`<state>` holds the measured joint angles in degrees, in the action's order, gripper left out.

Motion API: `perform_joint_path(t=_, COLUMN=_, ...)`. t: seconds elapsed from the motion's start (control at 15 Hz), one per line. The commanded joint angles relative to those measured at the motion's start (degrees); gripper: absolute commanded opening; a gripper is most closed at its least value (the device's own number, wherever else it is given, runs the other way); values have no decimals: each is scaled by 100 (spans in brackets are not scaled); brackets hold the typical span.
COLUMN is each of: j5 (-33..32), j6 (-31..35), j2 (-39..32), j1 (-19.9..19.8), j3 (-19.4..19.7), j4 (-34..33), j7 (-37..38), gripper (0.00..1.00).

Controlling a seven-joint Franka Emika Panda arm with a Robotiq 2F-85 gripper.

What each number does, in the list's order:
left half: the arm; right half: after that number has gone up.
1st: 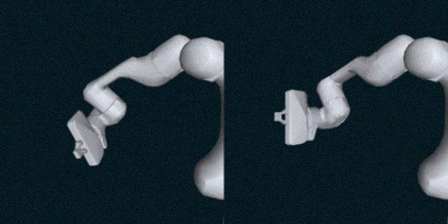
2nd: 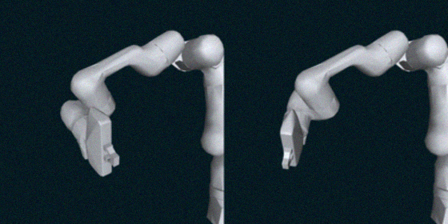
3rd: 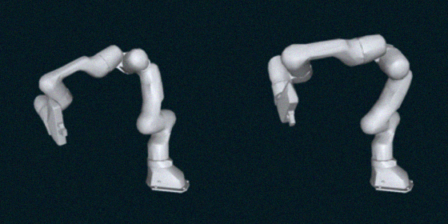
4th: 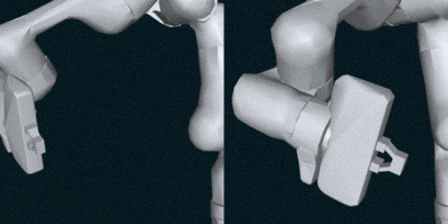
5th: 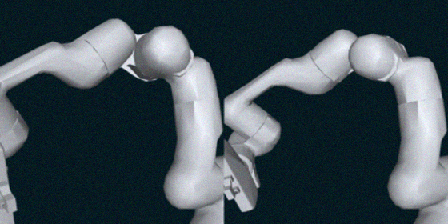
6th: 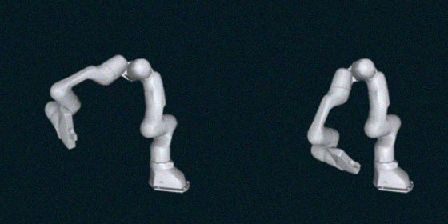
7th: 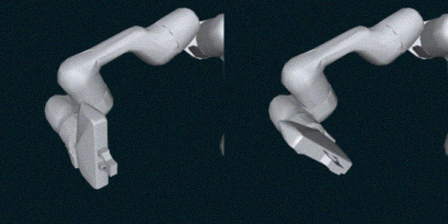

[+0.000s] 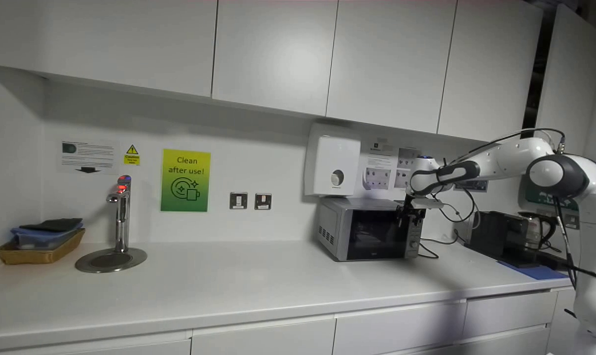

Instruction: Close the microwave door

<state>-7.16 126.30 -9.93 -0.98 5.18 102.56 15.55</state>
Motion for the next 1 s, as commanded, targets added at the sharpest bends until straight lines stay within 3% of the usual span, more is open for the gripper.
perform_joint_path(t=0.0, j5=720, j6=-287, j2=469, j1=-66, j3=-200, j4=217, j7=-447, gripper=100)
perform_joint_path(t=0.4, j5=863, j6=-386, j2=601, j1=-59, j3=-256, j4=345, j7=-593, gripper=100)
perform_joint_path(t=0.73, j5=2494, j6=-1535, j2=1009, j1=-39, j3=-455, j4=280, j7=-1485, gripper=100)
perform_joint_path(t=0.93, j5=2811, j6=-2144, j2=1230, j1=-2, j3=-458, j4=256, j7=-1645, gripper=100)
